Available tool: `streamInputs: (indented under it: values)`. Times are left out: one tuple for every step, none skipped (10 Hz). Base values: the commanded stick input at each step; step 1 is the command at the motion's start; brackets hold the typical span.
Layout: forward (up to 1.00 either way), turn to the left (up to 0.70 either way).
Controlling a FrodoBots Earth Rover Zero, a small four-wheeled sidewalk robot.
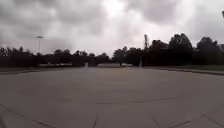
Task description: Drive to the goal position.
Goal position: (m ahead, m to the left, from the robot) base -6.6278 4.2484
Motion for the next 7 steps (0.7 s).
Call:
streamInputs:
  values:
    - [0.7, 0.0]
    - [0.7, 0.01]
    - [0.7, 0.02]
    - [0.7, 0.0]
    - [0.7, 0.0]
    - [0.7, 0.0]
    - [0.7, 0.01]
